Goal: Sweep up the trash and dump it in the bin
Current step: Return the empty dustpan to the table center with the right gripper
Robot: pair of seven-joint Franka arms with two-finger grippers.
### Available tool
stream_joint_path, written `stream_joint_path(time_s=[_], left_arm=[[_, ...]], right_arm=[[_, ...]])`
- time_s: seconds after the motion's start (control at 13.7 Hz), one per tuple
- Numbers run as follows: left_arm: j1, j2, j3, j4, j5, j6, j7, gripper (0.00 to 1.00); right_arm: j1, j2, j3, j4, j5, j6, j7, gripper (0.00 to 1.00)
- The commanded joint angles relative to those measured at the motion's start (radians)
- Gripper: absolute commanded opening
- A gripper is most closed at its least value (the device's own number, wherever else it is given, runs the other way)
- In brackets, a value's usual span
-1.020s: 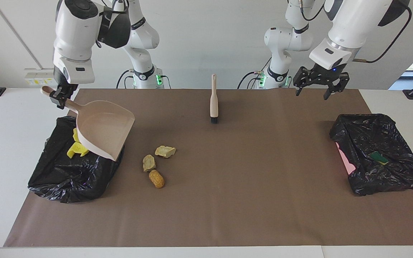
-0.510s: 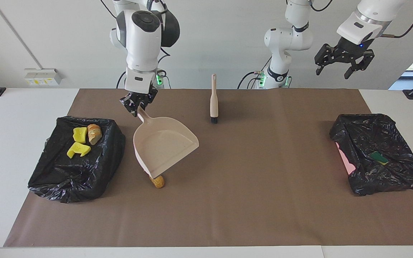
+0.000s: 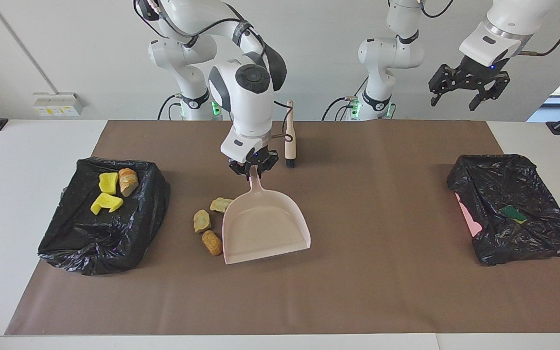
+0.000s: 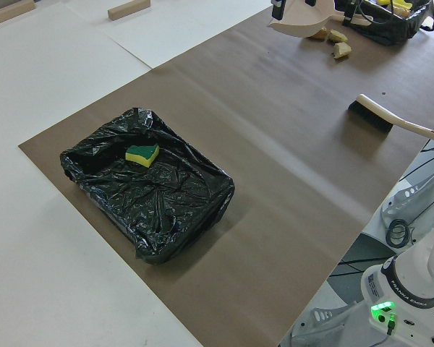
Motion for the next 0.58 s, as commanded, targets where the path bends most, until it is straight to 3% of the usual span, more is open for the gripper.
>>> stream_joint_path(time_s=[0.0,0.22,0.51], left_arm=[[0.009,-0.006,-0.008,0.004,0.007,-0.006,0.005,1.00],[0.012,-0.006,-0.008,0.004,0.007,-0.002,0.005,1.00],[0.011,-0.006,-0.008,0.004,0.009,-0.002,0.005,1.00]], right_arm=[[0.047,0.106,-0.003,0.094,0.025,0.062,0.167,0.00],[0.080,0.177,-0.003,0.110,0.109,0.160,0.263,0.00],[0.099,0.182,-0.003,0.093,0.124,0.203,0.265,0.00]])
